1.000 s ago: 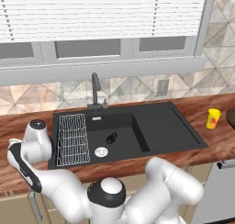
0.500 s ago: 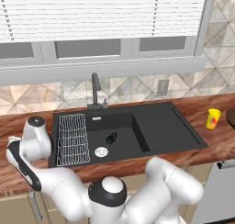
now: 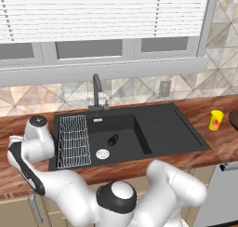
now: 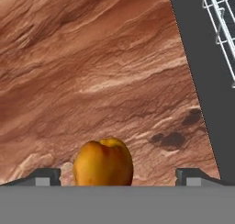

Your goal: Remove the eggplant and peach from the sink. Then move the bowl and cup from the counter to the sink for washing.

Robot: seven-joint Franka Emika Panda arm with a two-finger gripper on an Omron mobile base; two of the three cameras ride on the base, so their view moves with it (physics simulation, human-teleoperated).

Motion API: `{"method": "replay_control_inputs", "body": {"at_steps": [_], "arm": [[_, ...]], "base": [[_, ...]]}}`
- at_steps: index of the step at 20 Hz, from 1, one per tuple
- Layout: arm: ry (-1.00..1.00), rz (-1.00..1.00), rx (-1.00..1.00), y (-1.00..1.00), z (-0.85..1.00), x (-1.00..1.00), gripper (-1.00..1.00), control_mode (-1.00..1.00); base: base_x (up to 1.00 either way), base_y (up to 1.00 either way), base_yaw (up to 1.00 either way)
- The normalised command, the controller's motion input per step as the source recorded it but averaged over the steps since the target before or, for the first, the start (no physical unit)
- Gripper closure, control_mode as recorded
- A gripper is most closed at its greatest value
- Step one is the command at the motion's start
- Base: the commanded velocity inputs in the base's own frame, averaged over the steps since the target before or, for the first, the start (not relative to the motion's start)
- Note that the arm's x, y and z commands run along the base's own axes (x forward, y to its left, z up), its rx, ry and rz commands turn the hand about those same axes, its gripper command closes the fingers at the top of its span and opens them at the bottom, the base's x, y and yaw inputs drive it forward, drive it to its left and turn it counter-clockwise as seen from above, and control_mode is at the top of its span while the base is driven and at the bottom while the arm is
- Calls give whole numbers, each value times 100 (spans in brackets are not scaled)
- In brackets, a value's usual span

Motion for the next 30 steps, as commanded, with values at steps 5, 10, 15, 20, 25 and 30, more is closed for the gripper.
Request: {"method": "replay_control_inputs", "body": {"at_steps": [5,10,15,20,25,30], "arm": [[-3,0,0,-22,19,-21,-100,-100],[0,0,0,-31,13,-21,-100,-100],[0,0,0,-36,6,-18,-100,-100],[-1,0,0,-36,10,-13,-100,-100],[-1,0,-1,-36,10,-10,-100,-100],[-1,0,-3,-35,7,-9,-100,-100]], "base": [[0,0,0],[0,0,0],[0,0,0],[0,0,0],[0,0,0],[0,0,0]]}}
